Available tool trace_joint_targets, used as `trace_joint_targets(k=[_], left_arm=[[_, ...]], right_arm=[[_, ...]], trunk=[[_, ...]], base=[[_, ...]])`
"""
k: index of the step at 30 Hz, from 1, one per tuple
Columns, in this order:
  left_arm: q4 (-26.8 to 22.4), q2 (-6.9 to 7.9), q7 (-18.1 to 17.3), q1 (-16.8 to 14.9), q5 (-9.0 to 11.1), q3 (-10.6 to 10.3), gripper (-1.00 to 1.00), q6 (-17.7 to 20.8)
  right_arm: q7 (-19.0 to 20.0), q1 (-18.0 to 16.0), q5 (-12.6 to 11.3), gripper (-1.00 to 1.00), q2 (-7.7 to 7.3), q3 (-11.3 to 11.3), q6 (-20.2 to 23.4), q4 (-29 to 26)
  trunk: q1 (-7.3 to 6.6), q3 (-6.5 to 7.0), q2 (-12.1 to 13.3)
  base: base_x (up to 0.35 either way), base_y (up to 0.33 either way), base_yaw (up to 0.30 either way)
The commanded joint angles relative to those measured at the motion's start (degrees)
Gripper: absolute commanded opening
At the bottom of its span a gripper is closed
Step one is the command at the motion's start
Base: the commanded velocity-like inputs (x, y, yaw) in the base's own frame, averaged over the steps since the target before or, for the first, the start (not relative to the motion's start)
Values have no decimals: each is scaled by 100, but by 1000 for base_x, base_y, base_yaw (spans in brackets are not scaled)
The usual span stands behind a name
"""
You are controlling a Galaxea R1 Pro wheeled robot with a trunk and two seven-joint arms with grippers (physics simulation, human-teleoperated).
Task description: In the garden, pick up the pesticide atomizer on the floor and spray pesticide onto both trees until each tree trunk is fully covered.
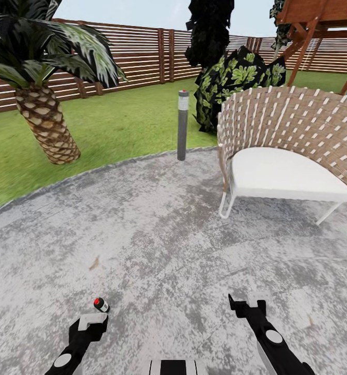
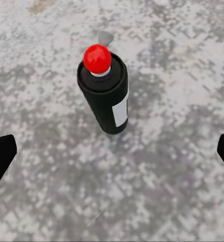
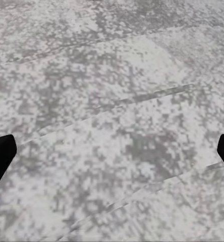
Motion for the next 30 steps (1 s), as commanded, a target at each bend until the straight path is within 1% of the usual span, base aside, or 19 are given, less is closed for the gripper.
trace_joint_targets(k=[1, 8, 14, 23, 30], left_arm=[[5, -1, 8, -4, 22, -5, 100, -17], [3, -2, 15, -6, 22, -4, 100, -18], [-40, -4, 15, -1, 17, -23, 100, -26], [-62, -3, 2, 2, 15, -41, 100, -34], [-62, -6, -2, -5, 14, -46, 100, -39]], right_arm=[[3, -1, 13, 100, -3, 3, -14, 1], [3, -1, 13, 100, -5, 5, -14, 1], [3, -1, 13, 100, -6, 4, -14, 1], [3, -1, 13, 100, -1, 7, -14, -8], [3, -1, 13, 100, -2, -1, -14, -1]], trunk=[[0, -4, -1], [0, -4, -1], [0, -14, -1], [0, -16, -1], [18, -207, -11]], base=[[152, 218, 0], [154, 209, -1], [20, 25, -139], [1, 1, -20], [0, 0, -104]])
